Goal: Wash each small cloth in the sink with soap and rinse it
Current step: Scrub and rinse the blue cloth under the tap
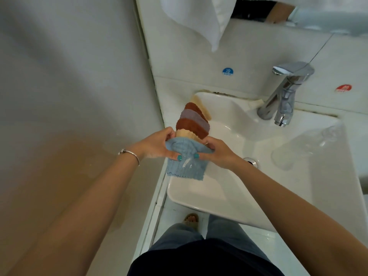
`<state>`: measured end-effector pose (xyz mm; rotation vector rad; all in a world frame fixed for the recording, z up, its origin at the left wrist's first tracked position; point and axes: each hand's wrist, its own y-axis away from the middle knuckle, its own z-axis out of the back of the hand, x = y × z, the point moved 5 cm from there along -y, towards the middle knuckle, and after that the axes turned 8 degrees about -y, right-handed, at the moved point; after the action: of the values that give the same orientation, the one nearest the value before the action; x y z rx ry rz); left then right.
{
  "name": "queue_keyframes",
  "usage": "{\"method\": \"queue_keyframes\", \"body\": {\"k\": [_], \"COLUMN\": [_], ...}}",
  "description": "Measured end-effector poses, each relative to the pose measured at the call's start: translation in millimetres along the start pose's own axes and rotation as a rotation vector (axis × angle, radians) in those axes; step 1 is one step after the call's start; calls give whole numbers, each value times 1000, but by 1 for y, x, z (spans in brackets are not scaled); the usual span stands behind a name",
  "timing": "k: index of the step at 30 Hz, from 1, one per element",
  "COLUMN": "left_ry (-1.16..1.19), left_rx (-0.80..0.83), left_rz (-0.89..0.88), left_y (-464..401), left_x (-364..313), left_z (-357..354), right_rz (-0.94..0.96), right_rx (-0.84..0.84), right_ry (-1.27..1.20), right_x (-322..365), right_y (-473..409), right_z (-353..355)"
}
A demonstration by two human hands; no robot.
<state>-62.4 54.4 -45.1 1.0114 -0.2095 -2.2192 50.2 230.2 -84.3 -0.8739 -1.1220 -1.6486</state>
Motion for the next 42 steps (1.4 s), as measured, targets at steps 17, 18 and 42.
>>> {"method": "queue_keyframes", "body": {"k": [17, 18, 42], "left_ry": [-94, -121, -594], "left_rx": [120, 107, 94], "left_rz": [-262, -264, -144], "left_y": [-24, -32, -87], "left_x": [-117, -124, -107], "left_z": [-55, -62, -201], "right_rz": [-132, -164, -760], "right_rx": [-328, -349, -188], "right_ry": [-228, -226, 747], "right_x": [-10, -21, -141], "right_y": [151, 155, 181], "right_z": [107, 115, 139]}}
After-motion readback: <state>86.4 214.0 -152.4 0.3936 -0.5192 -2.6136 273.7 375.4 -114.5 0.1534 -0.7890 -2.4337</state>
